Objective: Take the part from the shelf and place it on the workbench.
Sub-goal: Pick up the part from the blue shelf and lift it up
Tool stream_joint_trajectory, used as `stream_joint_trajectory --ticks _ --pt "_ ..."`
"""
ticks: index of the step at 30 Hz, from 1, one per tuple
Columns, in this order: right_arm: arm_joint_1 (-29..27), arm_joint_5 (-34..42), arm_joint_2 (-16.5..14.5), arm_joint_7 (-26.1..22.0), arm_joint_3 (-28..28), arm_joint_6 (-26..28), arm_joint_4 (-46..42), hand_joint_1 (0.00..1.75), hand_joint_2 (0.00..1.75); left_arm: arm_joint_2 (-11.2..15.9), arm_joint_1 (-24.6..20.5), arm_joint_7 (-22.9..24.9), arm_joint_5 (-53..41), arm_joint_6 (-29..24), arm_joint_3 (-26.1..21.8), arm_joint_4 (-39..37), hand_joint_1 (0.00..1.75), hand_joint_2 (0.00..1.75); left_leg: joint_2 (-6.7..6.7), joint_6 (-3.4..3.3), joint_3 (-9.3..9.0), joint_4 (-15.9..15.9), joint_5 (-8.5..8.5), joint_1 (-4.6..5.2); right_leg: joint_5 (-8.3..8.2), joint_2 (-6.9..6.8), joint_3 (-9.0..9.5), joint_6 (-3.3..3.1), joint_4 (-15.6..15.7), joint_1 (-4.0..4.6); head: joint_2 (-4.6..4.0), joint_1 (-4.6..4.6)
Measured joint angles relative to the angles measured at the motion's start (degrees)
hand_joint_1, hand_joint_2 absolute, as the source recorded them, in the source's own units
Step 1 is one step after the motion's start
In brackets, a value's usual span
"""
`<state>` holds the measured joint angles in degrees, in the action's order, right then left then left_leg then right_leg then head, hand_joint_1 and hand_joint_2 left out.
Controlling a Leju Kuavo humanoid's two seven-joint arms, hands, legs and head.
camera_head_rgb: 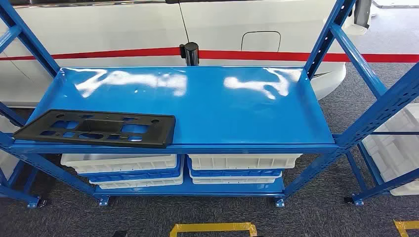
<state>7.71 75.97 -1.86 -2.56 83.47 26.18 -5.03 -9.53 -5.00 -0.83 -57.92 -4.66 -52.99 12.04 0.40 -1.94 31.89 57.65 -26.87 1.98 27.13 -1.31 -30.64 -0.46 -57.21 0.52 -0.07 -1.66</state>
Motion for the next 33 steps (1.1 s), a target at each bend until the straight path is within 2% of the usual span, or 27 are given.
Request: stream_joint_trajectory --ticks 17,21,25,33 --pt "0.0 0.3 0.0 0.0 0.2 0.1 -0.1 0.0 1.75 -0.3 0.0 0.1 -0.6 0.6 -0.2 0.0 0.0 0.0 0.0 0.0 0.0 0.0 0.0 0.0 0.0 0.0 0.0 0.0 0.0 0.0 0.0 0.0" --pt "0.0 0.3 0.0 0.0 0.3 0.1 -0.1 0.0 1.75 -0.3 -0.1 -1.5 -1.3 0.7 -0.2 0.0 0.0 0.0 0.0 0.0 -0.01 0.0 0.0 0.0 0.0 0.0 0.0 0.0 0.0 0.0 0.0 0.0" --pt "0.0 0.3 0.0 0.0 0.6 0.1 -0.1 0.0 1.75 -0.4 -0.9 -3.2 -3.3 0.9 0.2 0.0 0.0 1.75 0.0 -0.04 -0.01 0.0 0.03 0.0 0.0 -0.02 -0.01 0.0 0.0 0.0 0.0 -0.01" --pt "0.1 0.0 0.0 0.6 2.2 -0.3 -0.2 0.0 1.75 -2.3 -6.7 -5.0 -12.0 3.4 6.0 0.0 0.0 1.75 -0.02 -0.17 0.0 0.0 0.12 0.02 -0.09 -0.07 0.04 0.13 0.0 -0.01 0.0 -0.01"
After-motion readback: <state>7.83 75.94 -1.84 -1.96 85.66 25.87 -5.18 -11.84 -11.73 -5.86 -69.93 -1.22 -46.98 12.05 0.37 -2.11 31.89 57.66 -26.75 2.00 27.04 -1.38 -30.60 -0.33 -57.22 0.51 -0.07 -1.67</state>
